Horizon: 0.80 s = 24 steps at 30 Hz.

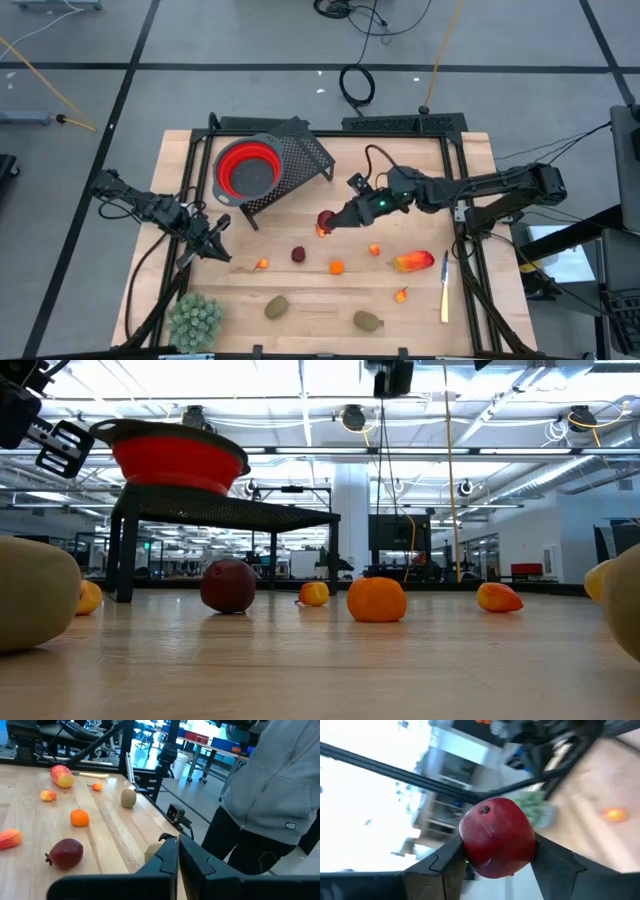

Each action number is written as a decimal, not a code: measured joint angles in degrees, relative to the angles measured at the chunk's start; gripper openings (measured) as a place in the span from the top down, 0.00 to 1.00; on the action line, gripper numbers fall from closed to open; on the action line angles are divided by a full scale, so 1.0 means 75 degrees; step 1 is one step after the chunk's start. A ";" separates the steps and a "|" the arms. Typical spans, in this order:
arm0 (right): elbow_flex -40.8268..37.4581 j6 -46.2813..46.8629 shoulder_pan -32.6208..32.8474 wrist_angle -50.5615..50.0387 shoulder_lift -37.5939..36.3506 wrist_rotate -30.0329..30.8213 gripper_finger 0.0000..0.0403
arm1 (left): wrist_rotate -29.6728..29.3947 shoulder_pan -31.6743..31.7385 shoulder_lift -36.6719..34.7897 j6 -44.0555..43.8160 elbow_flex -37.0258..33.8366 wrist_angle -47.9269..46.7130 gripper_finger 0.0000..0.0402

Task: Pick & Place Fruit
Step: Put the pomegranate into the red strainer bowl on the shelf

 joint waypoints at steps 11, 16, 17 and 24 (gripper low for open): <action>0.0000 0.0634 0.0079 0.0506 0.0000 -0.0006 0.52 | -0.0009 0.0001 0.0001 -0.0270 0.0000 0.0009 0.95; 0.0000 0.0628 0.0076 0.0509 0.0000 -0.0001 0.53 | -0.0012 0.0002 0.0001 -0.0423 0.0000 0.0006 0.95; 0.0000 0.0578 0.0076 0.0508 0.0000 -0.0004 0.53 | -0.0012 -0.0001 -0.0001 -0.0423 0.0000 0.0009 0.95; 0.0000 -0.1627 0.0076 0.0511 0.0000 -0.0417 0.54 | -0.0013 0.0000 -0.0001 -0.0446 0.0000 0.0009 0.99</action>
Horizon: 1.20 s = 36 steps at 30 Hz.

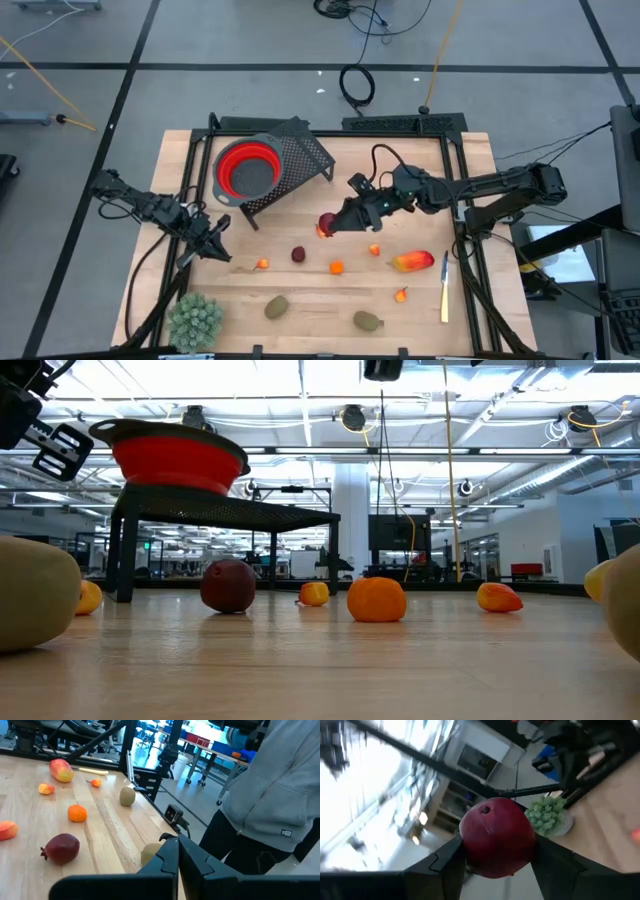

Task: Pick & Place Fruit
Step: Put the pomegranate into the red strainer bowl on the shelf

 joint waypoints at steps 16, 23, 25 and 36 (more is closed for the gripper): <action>-0.0006 -0.4424 0.0097 0.0185 0.0000 0.0038 0.53 | -0.0077 -0.0001 0.0000 -0.0738 0.0000 0.0234 0.96; -0.0006 -0.4780 0.0096 0.0176 0.0000 0.0446 0.52 | -0.0077 0.0001 0.0002 -0.0831 0.0000 0.0230 0.99; -0.0006 -0.4839 0.0096 0.0176 0.0000 0.0446 0.52 | -0.0077 0.0002 0.0000 -0.0796 0.0000 0.0230 0.98; -0.0006 -0.5234 0.0096 0.0139 0.0000 0.0440 0.52 | -0.0077 0.0000 0.0003 -0.1244 0.0000 0.0483 0.96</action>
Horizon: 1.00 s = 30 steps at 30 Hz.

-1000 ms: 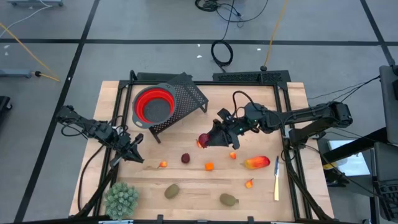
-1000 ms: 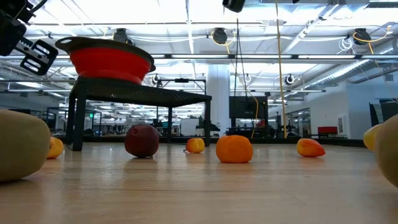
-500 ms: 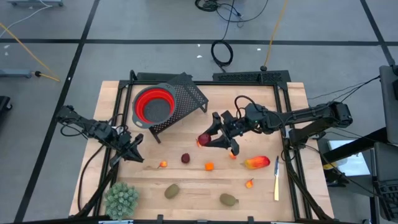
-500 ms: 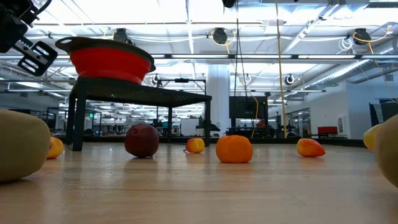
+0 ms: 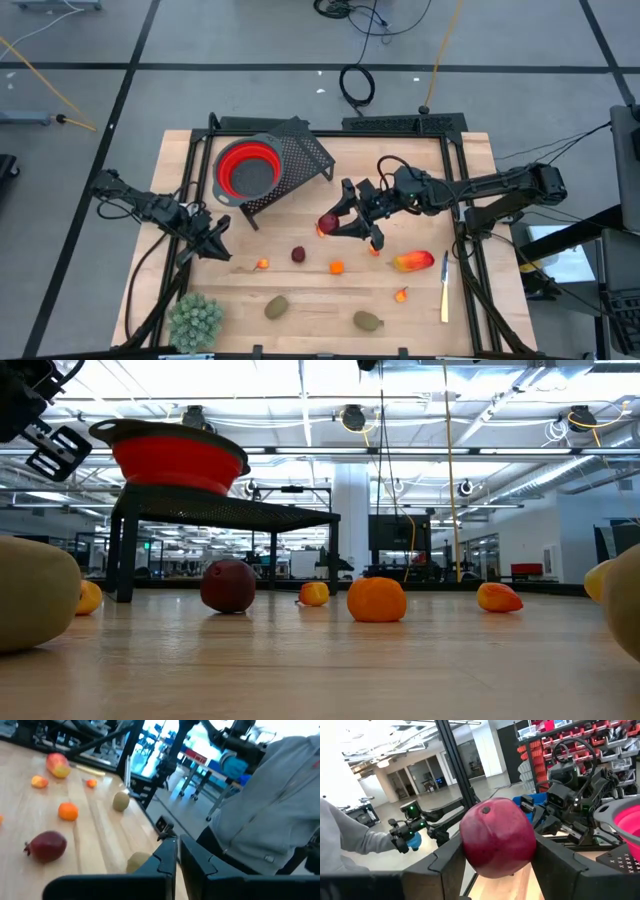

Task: Pick & Place Fruit
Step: Put the pomegranate into the red strainer bowl on the shelf

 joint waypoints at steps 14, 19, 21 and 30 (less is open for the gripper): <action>0.0000 -0.0004 0.0000 -0.0146 0.0000 -0.0009 0.52 | -0.0335 -0.0415 0.1389 -0.0787 0.0003 0.1657 0.98; 0.0000 -0.0004 0.0000 -0.0147 0.0000 -0.0013 0.53 | -0.0759 -0.0925 0.2265 -0.0897 0.0511 0.1746 0.98; 0.0000 -0.0006 0.0000 -0.0147 0.0000 -0.0013 0.52 | -0.0937 -0.1117 0.2651 -0.0778 0.0837 0.1728 0.98; 0.0000 -0.0183 0.0000 -0.0154 0.0000 -0.0026 0.52 | -0.1809 -0.1551 0.4424 -0.0318 0.2597 0.1029 0.98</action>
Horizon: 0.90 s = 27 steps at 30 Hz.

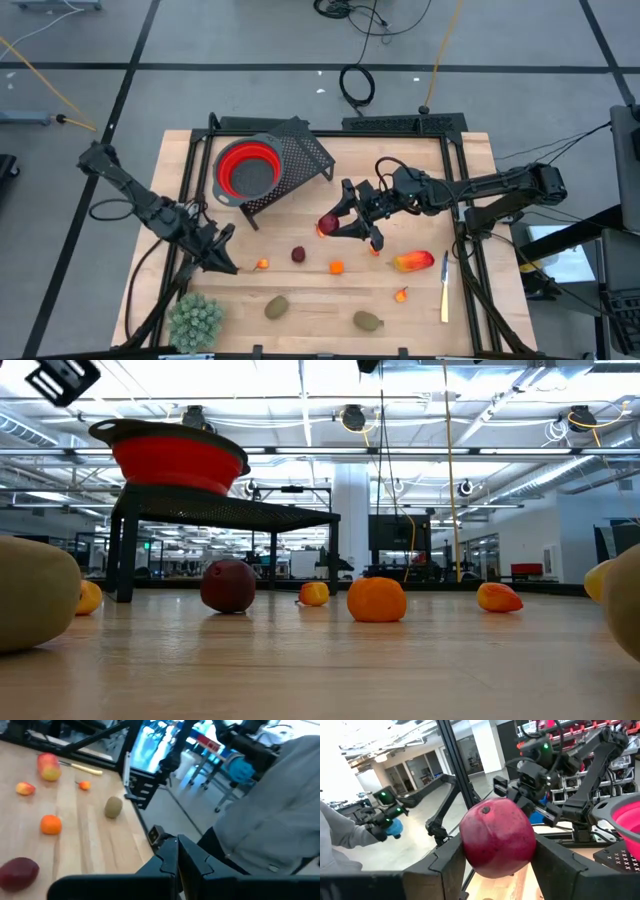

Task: Pick & Place Fruit
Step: Put the pomegranate into the red strainer bowl on the shelf

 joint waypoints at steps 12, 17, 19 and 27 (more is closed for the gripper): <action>0.0000 -0.1287 0.0000 -0.0453 0.0000 0.0008 0.52 | -0.2103 0.0068 0.1799 0.0154 0.2301 -0.0976 0.98; 0.0000 -0.2075 0.0000 -0.0484 0.0000 0.0020 0.52 | -0.2661 0.0423 0.2425 0.0207 0.2985 -0.0999 0.98; 0.0000 -0.2361 0.0000 -0.0492 0.0000 0.0023 0.52 | -0.2774 0.0603 0.2696 0.0167 0.3276 -0.1036 0.98; 0.0000 -0.2929 0.0000 -0.0507 0.0000 0.0023 0.52 | -0.3166 0.1349 0.3852 0.0614 0.4428 -0.1184 0.98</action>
